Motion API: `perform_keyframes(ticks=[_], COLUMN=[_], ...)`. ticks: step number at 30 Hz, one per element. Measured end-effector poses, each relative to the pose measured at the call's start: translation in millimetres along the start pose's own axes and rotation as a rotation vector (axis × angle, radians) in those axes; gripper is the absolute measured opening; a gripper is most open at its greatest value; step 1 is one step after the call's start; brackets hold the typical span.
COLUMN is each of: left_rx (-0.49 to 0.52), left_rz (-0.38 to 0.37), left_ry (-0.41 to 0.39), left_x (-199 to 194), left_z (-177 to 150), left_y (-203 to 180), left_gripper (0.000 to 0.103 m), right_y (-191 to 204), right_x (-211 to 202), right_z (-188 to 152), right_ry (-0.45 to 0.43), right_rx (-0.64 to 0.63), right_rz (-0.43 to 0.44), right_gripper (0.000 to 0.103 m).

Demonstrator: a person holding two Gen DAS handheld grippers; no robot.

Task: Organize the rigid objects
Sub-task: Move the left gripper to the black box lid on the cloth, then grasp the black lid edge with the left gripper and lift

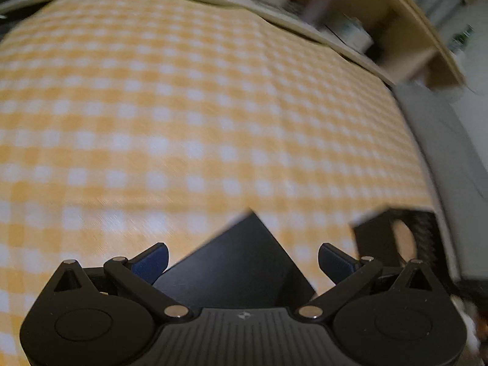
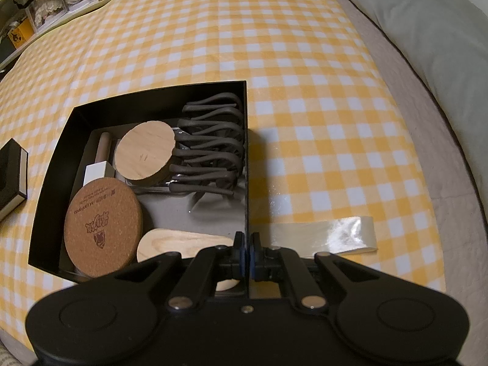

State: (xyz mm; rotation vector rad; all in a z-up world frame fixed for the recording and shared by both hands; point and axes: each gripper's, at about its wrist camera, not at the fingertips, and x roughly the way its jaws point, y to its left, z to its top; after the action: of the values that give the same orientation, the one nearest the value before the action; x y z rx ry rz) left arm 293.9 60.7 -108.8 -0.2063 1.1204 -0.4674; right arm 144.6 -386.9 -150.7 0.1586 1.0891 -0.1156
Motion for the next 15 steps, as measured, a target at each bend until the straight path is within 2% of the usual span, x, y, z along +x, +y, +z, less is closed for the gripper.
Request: perform_keyframes(ticks=[4, 8, 15], left_rx=[0.068, 0.170, 0.301], left_rz=[-0.035, 0.047, 0.189], left_ry=[0.074, 0.111, 0.125], left_x=[-5, -2, 8], left_z=[-23, -41, -55], left_y=[-14, -41, -72], left_gripper=[0.103, 0.103, 0.103], right_y=[0, 0, 0], right_x=[0, -1, -1], right_z=[0, 0, 0], right_ry=[0.000, 0.000, 0.000], right_rx=[-0.001, -0.001, -0.001], right_rz=[-0.001, -0.002, -0.002], right_gripper=[0.004, 0.004, 0.004])
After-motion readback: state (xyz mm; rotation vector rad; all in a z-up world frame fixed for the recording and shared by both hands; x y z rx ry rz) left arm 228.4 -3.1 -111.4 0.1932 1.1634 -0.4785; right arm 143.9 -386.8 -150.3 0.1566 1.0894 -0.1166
